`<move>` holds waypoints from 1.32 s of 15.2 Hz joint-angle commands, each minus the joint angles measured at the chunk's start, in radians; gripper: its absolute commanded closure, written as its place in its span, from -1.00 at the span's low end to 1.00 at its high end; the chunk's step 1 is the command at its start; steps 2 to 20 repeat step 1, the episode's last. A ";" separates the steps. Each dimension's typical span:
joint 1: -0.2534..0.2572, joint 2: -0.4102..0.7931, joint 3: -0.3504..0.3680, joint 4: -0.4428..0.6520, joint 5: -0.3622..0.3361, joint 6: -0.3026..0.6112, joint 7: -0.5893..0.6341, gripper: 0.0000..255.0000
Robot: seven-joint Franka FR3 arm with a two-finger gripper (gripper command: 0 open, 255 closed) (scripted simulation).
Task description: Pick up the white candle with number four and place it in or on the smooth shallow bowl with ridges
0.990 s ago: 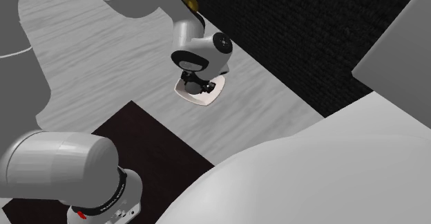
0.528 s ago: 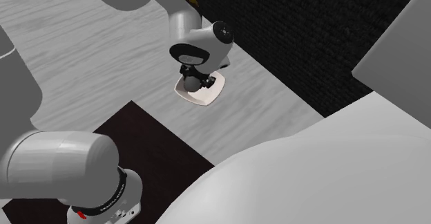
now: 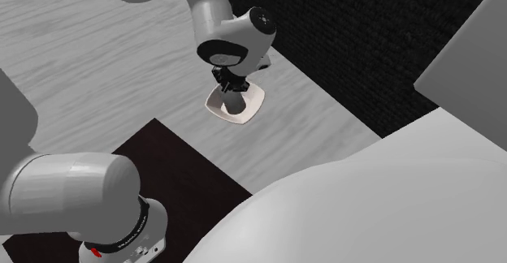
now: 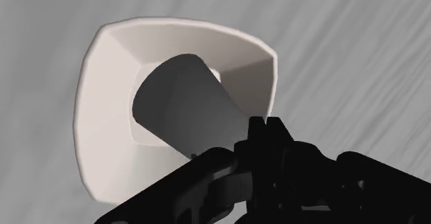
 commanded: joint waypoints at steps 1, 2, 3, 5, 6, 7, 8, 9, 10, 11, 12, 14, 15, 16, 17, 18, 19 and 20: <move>-0.007 -0.025 -0.024 -0.009 -0.038 -0.012 0.004 1.00; -0.007 -0.025 -0.024 -0.009 -0.038 -0.012 0.004 1.00; -0.007 -0.025 -0.024 -0.009 -0.038 -0.012 0.004 1.00; -0.007 -0.025 -0.024 -0.009 -0.038 -0.012 0.004 1.00; -0.007 -0.025 -0.024 -0.009 -0.038 -0.012 0.004 1.00; -0.007 -0.025 -0.024 -0.009 -0.038 -0.012 0.004 1.00; -0.007 -0.025 -0.024 -0.009 -0.038 -0.012 0.004 1.00; -0.007 -0.025 -0.024 -0.009 -0.038 -0.012 0.004 1.00; -0.007 -0.025 -0.024 -0.009 -0.038 -0.012 0.004 1.00; -0.007 -0.025 -0.024 -0.009 -0.038 -0.012 0.004 1.00; -0.007 -0.025 -0.024 -0.009 -0.038 -0.012 0.004 1.00; -0.007 -0.025 -0.024 -0.009 -0.038 -0.012 0.004 1.00; -0.007 -0.025 -0.024 -0.009 -0.038 -0.012 0.004 1.00; -0.007 -0.025 -0.024 -0.009 -0.038 -0.012 0.004 1.00; -0.007 -0.025 -0.024 -0.009 -0.038 -0.012 0.004 1.00; -0.007 -0.025 -0.024 -0.009 -0.038 -0.012 0.004 1.00; -0.007 -0.025 -0.024 -0.009 -0.038 -0.012 0.004 1.00; -0.007 -0.025 -0.024 -0.009 -0.038 -0.012 0.004 1.00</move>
